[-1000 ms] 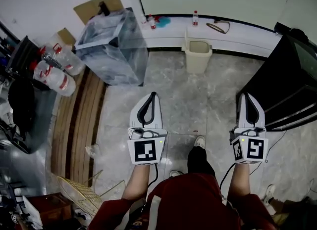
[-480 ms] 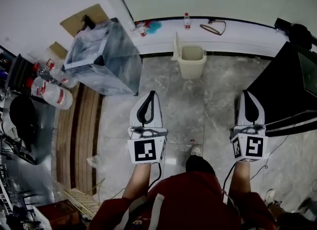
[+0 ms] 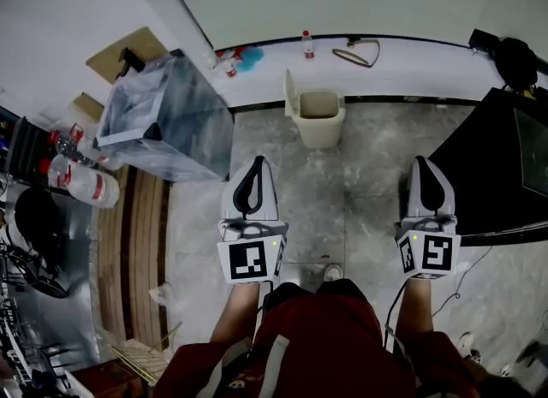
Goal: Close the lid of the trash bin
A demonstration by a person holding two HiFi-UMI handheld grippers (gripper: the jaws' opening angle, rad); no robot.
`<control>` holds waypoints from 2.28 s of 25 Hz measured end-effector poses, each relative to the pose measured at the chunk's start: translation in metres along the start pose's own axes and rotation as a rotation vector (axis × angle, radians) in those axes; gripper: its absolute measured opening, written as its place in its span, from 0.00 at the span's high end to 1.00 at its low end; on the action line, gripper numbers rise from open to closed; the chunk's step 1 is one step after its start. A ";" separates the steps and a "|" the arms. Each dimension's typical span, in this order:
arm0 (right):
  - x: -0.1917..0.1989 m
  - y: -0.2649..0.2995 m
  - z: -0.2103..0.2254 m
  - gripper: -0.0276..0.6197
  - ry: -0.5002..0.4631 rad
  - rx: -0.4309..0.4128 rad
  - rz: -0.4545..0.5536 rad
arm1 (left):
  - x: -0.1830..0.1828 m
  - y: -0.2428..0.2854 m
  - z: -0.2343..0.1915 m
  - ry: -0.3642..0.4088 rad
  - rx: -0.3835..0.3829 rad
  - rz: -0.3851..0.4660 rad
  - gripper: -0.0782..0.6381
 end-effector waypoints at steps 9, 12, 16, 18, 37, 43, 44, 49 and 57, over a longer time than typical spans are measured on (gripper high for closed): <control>0.013 0.055 -0.015 0.96 -0.015 -0.008 -0.022 | 0.023 0.044 -0.032 -0.023 0.003 -0.013 0.88; 0.013 0.084 -0.023 0.96 -0.032 0.009 -0.027 | 0.031 0.070 -0.055 -0.039 0.020 -0.002 0.88; 0.009 0.129 -0.036 0.96 -0.047 0.023 -0.031 | 0.038 0.109 -0.089 -0.052 0.040 0.000 0.88; 0.003 0.153 -0.043 0.96 -0.052 0.032 -0.031 | 0.037 0.128 -0.105 -0.058 0.055 0.004 0.88; -0.021 0.283 -0.122 0.96 -0.138 0.062 -0.082 | 0.061 0.232 -0.228 -0.136 0.140 -0.005 0.88; -0.003 0.306 -0.127 0.96 -0.127 0.055 -0.102 | 0.086 0.252 -0.235 -0.137 0.142 -0.036 0.88; 0.001 0.310 -0.126 0.96 -0.121 0.054 -0.106 | 0.091 0.256 -0.235 -0.132 0.142 -0.038 0.88; 0.028 0.334 -0.122 0.96 -0.095 0.039 -0.143 | 0.117 0.278 -0.234 -0.120 0.140 -0.081 0.88; 0.078 0.383 -0.105 0.96 -0.057 -0.015 -0.202 | 0.169 0.324 -0.222 -0.176 0.142 -0.166 0.88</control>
Point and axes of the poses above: the fingertips, and each gripper's own axes: y forward along the fingers, z to its right, x out of its underside, the point moved 2 cm from there along -y, backward along the fingers, and after that the axes turned 10 degrees about -y, right-handed, at the moved point
